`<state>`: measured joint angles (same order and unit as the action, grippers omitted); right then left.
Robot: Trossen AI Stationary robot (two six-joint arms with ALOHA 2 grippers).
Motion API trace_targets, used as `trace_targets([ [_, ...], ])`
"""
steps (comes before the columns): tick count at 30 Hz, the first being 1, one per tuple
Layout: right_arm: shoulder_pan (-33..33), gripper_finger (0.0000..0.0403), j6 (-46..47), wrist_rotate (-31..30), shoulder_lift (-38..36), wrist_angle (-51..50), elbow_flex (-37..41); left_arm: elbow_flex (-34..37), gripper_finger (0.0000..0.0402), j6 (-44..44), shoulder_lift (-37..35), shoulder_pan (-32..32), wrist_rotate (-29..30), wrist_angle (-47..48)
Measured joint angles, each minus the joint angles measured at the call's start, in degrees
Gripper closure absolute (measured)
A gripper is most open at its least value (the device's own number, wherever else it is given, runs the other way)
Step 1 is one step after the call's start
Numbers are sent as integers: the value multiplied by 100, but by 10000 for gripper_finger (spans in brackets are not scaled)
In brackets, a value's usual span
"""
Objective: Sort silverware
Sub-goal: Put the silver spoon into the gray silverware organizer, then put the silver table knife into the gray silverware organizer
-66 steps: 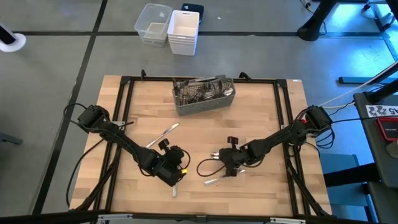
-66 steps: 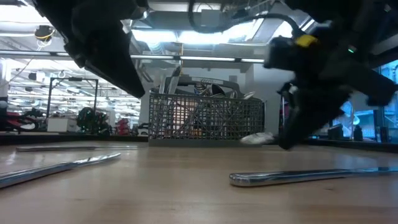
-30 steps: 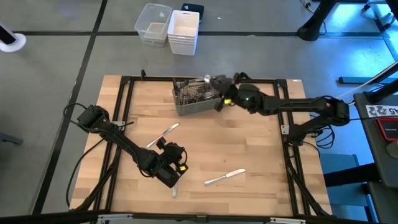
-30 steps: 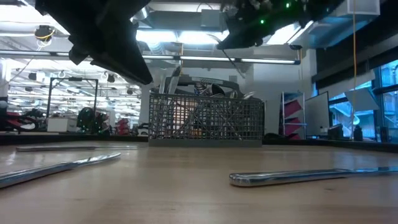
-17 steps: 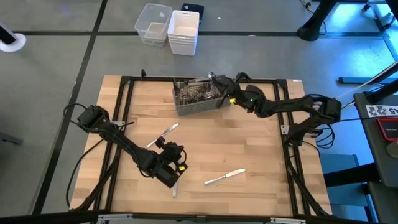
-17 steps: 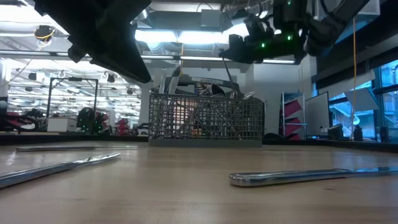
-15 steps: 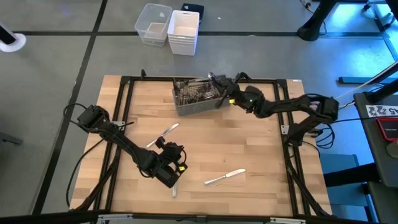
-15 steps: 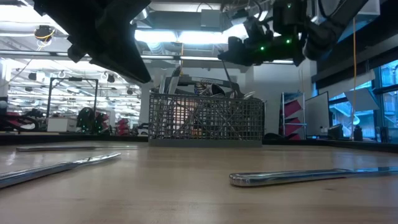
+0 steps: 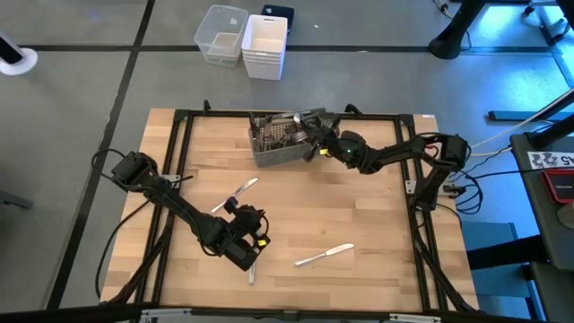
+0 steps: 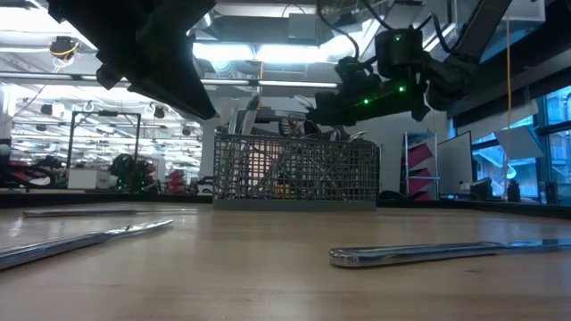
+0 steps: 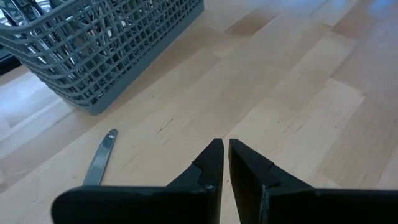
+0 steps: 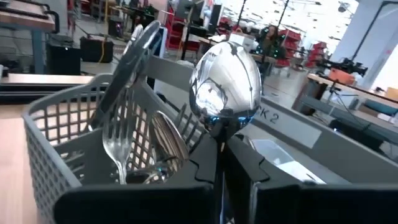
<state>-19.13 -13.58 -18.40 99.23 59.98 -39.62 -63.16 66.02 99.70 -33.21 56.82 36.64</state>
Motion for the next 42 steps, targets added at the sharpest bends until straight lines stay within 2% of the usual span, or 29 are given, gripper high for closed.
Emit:
trace_targets([
  [10,1,375,-38,56,3,-219,-2,0,383,-40,0,0,0,26],
  [14,-3,331,-37,7,3,-303,-2,0,383,-42,0,0,0,26],
  [19,2,264,-40,-600,-11,-293,-4,0,383,-42,0,0,0,25],
  [23,2,237,-42,-813,-254,-352,-4,1,383,-42,-1,0,0,24],
  [27,4,231,105,-805,-715,-560,-4,4,383,-48,-2,0,-2,26],
  [31,4,231,650,-642,-1138,-1228,-13,4,383,-52,0,0,0,33],
  [37,4,231,841,-217,-1222,-1916,-13,4,383,-48,0,0,-2,34],
  [42,4,230,841,31,-1414,-1991,-11,4,383,-46,-1,-1,-2,24],
])
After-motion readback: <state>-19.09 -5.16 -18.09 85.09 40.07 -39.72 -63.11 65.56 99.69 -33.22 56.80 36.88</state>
